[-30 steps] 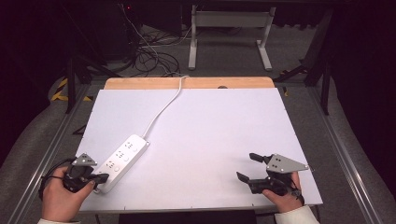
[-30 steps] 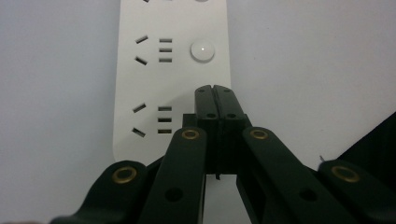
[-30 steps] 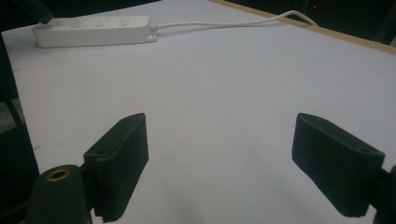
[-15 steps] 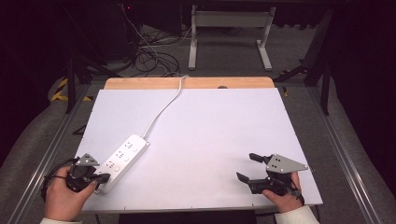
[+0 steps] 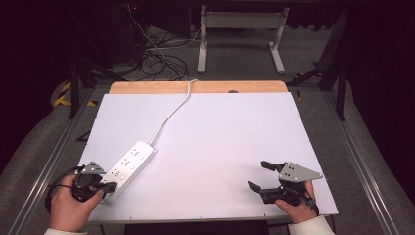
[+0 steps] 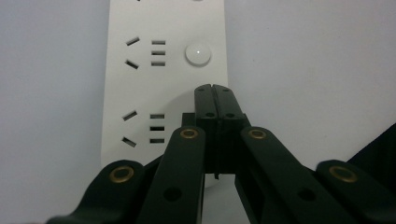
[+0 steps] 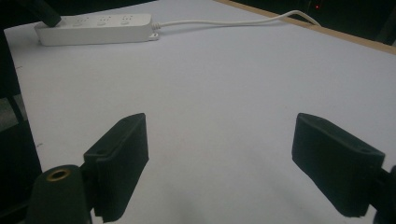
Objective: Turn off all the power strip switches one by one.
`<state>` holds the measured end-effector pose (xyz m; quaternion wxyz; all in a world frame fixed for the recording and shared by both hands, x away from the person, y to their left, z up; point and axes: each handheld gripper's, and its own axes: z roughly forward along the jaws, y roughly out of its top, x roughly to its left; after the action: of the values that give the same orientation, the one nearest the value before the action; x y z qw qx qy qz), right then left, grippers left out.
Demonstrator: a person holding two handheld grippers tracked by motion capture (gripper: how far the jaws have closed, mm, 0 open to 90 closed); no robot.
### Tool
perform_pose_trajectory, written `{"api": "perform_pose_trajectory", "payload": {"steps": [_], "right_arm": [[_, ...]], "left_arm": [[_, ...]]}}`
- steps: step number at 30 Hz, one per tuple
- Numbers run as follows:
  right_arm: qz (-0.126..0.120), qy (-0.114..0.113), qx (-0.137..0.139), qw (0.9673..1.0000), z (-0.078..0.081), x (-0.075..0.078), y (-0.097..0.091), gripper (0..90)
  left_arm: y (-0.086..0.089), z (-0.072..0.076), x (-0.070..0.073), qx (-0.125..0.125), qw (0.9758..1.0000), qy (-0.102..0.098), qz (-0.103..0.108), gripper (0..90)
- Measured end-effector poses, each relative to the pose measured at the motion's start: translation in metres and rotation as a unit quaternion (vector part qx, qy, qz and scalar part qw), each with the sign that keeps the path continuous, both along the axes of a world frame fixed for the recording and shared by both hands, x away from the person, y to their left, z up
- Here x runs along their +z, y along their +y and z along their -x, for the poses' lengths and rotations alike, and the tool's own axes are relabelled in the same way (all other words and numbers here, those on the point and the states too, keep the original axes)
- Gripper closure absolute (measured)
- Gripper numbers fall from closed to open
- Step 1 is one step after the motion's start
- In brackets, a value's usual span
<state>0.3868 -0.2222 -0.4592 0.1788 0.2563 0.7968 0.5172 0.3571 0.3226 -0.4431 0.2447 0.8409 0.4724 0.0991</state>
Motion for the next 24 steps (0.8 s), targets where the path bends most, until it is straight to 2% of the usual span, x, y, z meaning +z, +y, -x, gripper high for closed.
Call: {"api": "perform_pose_trajectory", "payload": {"steps": [14,17,19,24], "right_arm": [[0.001,0.001,0.004,1.0,-0.0001,-0.0005,0.0001,19.4],[0.001,0.001,0.004,1.0,0.0001,-0.0005,0.0003,19.4],[0.001,0.001,0.004,1.0,0.0,-0.0007,0.0006,19.1],[0.001,0.001,0.004,1.0,0.0011,-0.0002,0.0009,19.1]], "left_arm": [[0.0002,0.0025,0.0,0.002,1.0,-0.004,-0.003,90.0],[0.0004,0.0021,-0.0001,0.005,0.9999,-0.008,-0.007,90.0],[-0.0038,0.0012,0.0007,0.003,0.9997,-0.009,-0.023,90.0],[-0.0039,0.0016,0.0005,0.005,0.9997,-0.009,-0.023,90.0]]}}
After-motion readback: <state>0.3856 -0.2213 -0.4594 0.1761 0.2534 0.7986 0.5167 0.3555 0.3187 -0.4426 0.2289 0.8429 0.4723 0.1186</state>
